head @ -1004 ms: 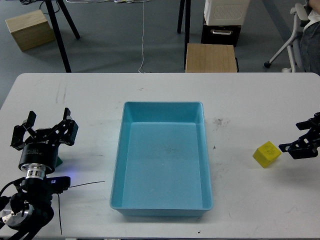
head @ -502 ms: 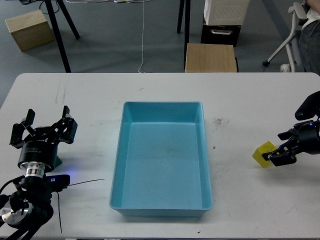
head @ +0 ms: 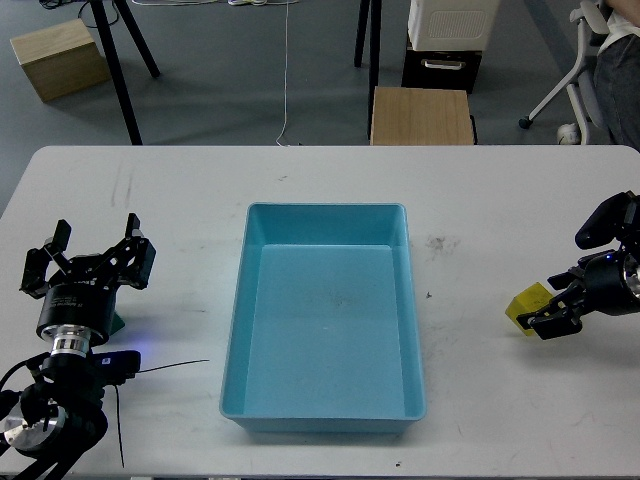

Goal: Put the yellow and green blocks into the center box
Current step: 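Lower the right gripper and close it on the yellow cube, then carry the yellow cube with the right gripper into the blue tray, then release the yellow cube in the tray and withdraw the right gripper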

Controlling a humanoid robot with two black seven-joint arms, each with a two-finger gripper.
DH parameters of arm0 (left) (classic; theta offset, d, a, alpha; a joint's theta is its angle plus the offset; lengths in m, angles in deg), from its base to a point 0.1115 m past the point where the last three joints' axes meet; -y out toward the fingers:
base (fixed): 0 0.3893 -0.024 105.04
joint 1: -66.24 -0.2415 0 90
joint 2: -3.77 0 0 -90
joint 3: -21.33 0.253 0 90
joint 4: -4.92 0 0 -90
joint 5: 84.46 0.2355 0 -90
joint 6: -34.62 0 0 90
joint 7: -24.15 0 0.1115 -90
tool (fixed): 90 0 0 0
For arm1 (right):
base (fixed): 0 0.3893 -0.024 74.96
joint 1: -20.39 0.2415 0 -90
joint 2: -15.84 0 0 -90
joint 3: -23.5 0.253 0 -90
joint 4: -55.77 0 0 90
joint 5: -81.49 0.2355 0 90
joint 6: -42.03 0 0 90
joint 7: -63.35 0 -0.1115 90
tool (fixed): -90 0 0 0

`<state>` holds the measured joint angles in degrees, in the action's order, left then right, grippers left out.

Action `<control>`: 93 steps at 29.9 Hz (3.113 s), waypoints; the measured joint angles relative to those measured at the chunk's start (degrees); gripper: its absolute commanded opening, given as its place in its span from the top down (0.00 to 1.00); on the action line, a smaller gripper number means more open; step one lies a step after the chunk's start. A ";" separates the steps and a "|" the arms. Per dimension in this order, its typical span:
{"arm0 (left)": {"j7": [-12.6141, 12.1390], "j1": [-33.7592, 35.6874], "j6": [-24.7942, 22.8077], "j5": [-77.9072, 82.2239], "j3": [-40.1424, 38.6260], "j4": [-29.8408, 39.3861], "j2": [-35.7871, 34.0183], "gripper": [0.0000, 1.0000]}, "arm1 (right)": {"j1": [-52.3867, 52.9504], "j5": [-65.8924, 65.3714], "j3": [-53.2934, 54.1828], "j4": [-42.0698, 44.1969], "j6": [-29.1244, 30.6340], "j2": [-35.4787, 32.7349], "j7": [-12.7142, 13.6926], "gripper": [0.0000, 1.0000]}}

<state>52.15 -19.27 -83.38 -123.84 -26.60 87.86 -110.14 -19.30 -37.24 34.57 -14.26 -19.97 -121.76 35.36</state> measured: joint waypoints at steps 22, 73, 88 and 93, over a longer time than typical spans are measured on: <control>0.00 -0.16 0.00 -0.05 -1.19 -1.26 0.00 0.00 | 0.37 0.53 -3.30 2.11 0.00 2.32 -0.01 0.69; 0.01 -0.36 0.00 -0.09 -3.12 -2.17 -0.35 0.00 | 34.66 0.53 -26.98 3.51 0.00 40.29 0.00 0.93; 0.00 -0.35 0.00 -0.09 -3.13 -2.17 -0.35 0.00 | 31.65 3.84 -26.71 8.28 0.00 43.11 0.00 0.05; 0.01 -0.22 0.00 -0.09 -3.11 -2.17 -0.36 0.00 | 31.81 4.79 -26.23 8.37 0.00 42.10 0.00 0.04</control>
<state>52.15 -19.50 -83.38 -123.93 -29.71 85.69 -110.49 12.52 -32.45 8.35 -5.89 -19.97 -79.66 35.35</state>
